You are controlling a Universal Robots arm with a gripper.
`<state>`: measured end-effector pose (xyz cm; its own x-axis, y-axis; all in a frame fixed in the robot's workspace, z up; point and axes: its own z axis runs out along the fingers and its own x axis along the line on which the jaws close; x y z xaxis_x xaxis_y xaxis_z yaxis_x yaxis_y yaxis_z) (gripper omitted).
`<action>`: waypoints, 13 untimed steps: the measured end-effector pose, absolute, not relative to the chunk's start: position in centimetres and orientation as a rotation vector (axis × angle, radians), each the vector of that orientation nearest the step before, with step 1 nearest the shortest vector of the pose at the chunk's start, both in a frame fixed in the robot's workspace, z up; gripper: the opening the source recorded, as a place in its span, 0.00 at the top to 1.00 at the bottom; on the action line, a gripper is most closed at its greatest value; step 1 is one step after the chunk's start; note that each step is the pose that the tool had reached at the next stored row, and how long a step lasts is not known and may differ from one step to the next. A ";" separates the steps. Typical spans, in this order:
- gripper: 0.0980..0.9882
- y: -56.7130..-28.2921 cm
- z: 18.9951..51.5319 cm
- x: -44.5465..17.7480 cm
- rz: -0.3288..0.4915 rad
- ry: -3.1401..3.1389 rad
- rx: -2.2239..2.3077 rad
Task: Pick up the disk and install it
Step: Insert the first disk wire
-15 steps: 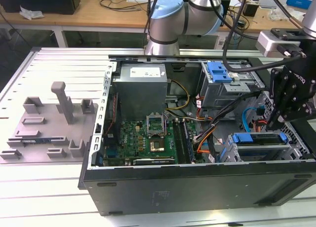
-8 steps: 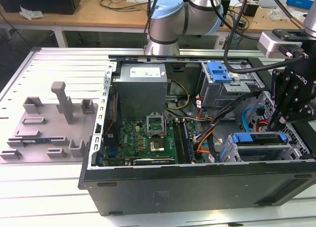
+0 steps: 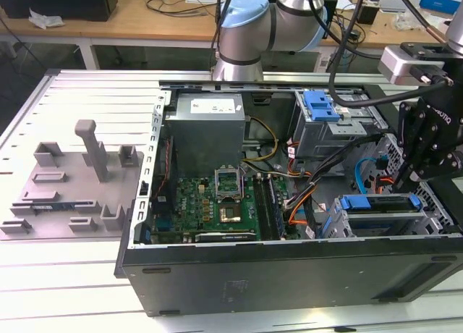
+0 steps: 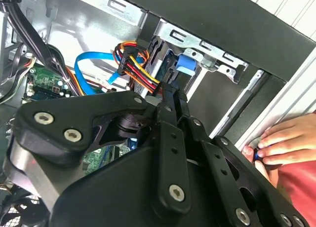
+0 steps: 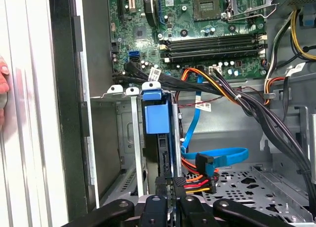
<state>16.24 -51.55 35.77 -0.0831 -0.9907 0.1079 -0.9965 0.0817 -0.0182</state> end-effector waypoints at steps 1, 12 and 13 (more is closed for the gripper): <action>0.93 -51.6 35.8 16.2 0.133 -2.260 2.080; 0.93 -51.9 35.8 16.4 0.089 -2.246 2.141; 0.93 -52.1 35.8 16.4 0.080 -2.250 2.145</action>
